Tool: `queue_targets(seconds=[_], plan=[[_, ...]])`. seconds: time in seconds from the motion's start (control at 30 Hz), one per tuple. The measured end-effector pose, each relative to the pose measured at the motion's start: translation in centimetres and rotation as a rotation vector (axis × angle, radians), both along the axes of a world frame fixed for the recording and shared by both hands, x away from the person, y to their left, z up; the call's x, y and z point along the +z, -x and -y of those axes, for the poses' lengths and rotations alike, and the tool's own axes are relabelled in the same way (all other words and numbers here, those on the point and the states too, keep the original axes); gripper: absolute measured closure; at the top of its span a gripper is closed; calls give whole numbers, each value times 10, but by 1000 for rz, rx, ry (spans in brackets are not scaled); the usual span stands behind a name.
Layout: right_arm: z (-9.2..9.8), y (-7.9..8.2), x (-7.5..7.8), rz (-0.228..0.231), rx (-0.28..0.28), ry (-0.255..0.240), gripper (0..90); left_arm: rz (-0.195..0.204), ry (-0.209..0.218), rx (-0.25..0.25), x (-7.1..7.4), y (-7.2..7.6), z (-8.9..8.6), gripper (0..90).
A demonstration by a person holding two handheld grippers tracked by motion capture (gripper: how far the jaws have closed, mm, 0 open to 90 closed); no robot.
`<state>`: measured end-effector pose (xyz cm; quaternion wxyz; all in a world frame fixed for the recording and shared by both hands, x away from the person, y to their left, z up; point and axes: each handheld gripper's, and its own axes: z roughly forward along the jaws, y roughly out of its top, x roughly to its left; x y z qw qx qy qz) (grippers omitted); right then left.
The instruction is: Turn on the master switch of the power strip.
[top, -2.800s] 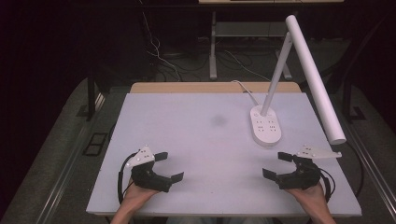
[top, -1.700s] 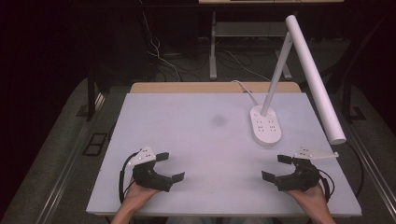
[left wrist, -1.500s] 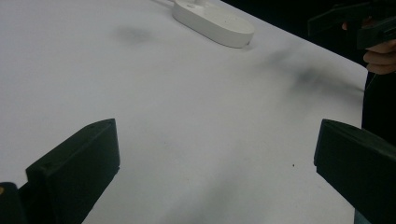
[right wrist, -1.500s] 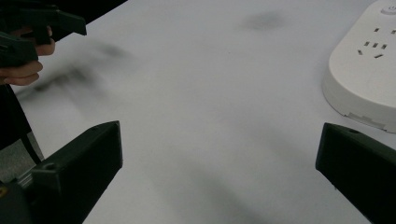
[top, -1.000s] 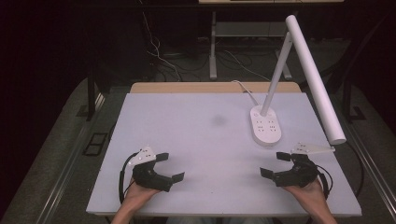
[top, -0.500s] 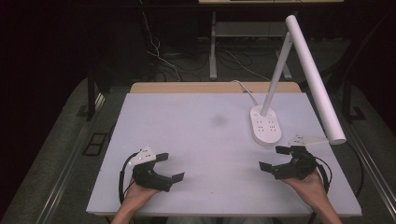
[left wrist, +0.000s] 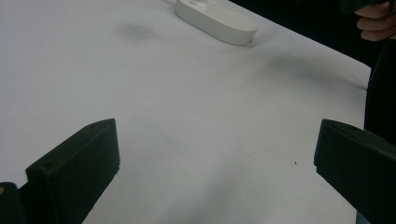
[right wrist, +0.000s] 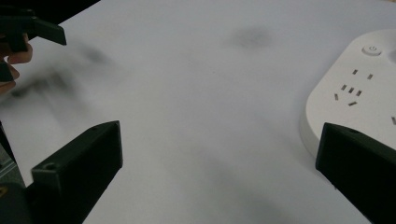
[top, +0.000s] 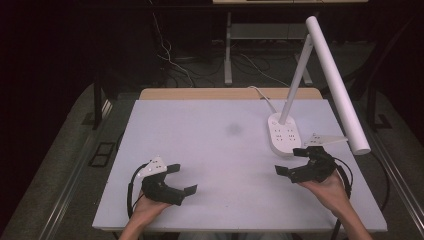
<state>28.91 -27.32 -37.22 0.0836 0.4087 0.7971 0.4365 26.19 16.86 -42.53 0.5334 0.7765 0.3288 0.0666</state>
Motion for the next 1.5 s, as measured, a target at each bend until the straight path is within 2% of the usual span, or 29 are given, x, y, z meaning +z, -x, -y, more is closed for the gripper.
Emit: queue_targets(seconds=[0.43, 0.6, 1.03, 1.5], plan=[[-10, -25, 17, 4, 17, 55, 1, 4, 0, 0, 0, -1, -1, 0], [-15, -35, 20, 2, 22, 94, 1, 5, 2, 2, 1, 0, -1, 0], [-24, -56, 20, -13, 23, 171, 1, 3, 4, 3, 1, 0, -2, 0], [-28, -71, 19, -21, 12, 243, 1, 2, 4, 3, 1, 0, -2, 0]])
